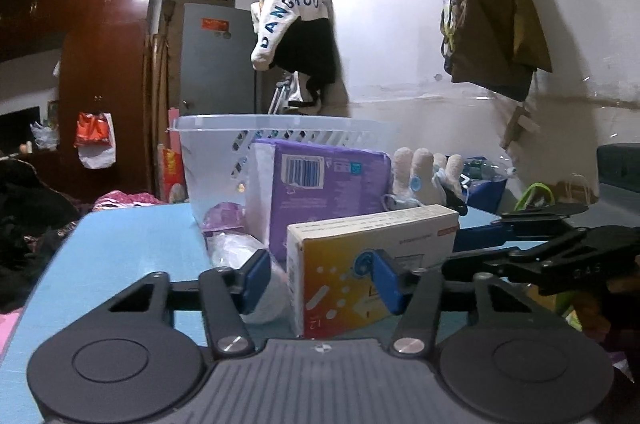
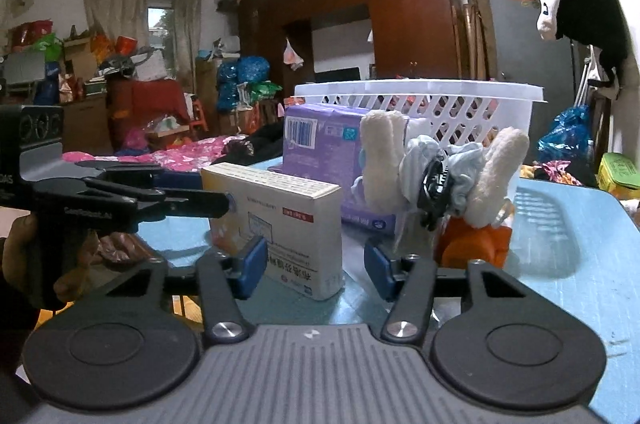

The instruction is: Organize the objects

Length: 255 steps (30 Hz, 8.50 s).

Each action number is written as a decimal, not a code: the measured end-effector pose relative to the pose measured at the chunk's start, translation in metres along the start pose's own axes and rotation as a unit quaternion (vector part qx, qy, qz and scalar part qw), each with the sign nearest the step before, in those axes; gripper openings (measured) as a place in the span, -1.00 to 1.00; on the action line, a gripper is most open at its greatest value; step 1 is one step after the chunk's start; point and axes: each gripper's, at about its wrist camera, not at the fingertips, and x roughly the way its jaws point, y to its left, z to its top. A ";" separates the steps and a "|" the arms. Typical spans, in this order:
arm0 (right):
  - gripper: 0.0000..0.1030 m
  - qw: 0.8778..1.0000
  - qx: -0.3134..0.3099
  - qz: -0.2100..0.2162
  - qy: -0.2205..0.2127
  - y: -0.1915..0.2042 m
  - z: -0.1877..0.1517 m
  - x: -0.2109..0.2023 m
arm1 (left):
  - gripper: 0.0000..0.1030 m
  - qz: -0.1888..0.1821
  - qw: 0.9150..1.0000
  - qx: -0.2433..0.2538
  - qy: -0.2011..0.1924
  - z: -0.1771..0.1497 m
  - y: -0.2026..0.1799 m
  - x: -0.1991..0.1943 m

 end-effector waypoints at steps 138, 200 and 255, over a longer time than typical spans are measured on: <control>-0.72 0.988 0.007 -0.132 -0.080 -0.034 0.109 -0.049 | -0.62 -0.020 0.994 -0.001 -0.105 0.110 -0.088 0.037; -0.72 0.984 0.021 -0.176 0.022 -0.112 0.151 0.083 | -0.62 0.004 0.997 0.053 0.064 0.180 -0.015 0.210; 0.01 0.999 -0.039 0.005 0.024 -0.029 0.037 0.046 | -0.03 -0.058 0.998 0.025 0.024 0.040 0.032 0.063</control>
